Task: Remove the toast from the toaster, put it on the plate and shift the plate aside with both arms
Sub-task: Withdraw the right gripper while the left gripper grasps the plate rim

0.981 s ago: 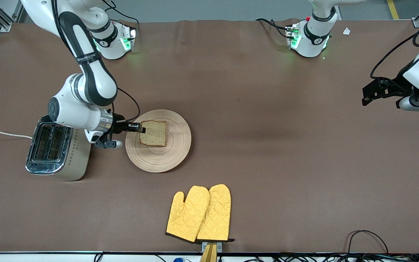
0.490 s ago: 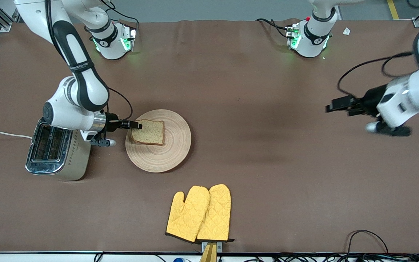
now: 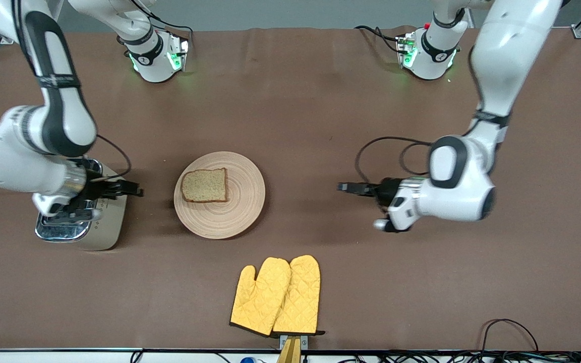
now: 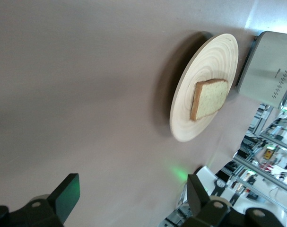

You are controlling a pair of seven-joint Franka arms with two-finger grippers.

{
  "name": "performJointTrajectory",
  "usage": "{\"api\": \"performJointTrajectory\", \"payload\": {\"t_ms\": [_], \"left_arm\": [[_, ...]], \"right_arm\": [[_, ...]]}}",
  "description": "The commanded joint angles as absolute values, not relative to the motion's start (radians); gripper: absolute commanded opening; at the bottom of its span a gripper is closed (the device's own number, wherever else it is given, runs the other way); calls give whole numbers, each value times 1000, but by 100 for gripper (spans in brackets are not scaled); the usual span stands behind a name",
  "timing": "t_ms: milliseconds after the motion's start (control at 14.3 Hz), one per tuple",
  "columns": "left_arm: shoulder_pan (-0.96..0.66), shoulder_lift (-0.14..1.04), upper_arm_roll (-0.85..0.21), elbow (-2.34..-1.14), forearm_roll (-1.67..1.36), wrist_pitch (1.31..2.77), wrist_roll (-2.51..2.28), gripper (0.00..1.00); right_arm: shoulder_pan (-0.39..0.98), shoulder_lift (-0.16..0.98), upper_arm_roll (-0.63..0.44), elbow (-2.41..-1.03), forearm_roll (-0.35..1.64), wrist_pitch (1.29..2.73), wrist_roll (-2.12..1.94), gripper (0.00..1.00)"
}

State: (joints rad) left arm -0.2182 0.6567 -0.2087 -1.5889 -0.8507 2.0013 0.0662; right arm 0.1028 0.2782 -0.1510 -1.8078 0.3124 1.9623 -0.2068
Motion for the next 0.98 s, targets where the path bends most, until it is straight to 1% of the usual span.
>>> {"api": "performJointTrajectory", "payload": {"t_ms": [0,140,280,420,490,561,631,701,771,911], "left_arm": [[-349,799,-209,-1471,-926,2136,78,100],[-440,898,-209,-1386,-972,2256,80,100],[-503,991,-209,-1295,-1000,2321,81,100],[-543,1035,-210,-1261,-1015,2385,90,100],[-549,1043,-216,-1258,-1017,2404,94,100],[-555,1045,-222,-1259,-1017,2417,94,94],[-557,1045,-225,-1259,-1017,2428,97,80],[-558,1045,-236,-1259,-1017,2430,97,60],[-558,1045,-245,-1259,-1017,2431,97,38],[-558,1045,-249,-1261,-1044,2431,100,24]], "right_arm": [[35,270,-161,-1604,250,1745,-187,100],[34,229,-204,-1531,183,1689,-179,100],[35,158,-209,-1513,94,1640,-172,100],[47,76,-199,-1513,16,1577,-91,100],[66,57,-192,-1513,-21,1545,-37,100],[87,48,-184,-1511,-37,1536,-8,100],[89,43,-183,-1511,-35,1532,-6,100],[92,41,-183,-1512,-35,1532,-6,100],[95,43,-181,-1511,-35,1537,-5,100],[97,44,-183,-1500,-37,1534,-5,100]]}}
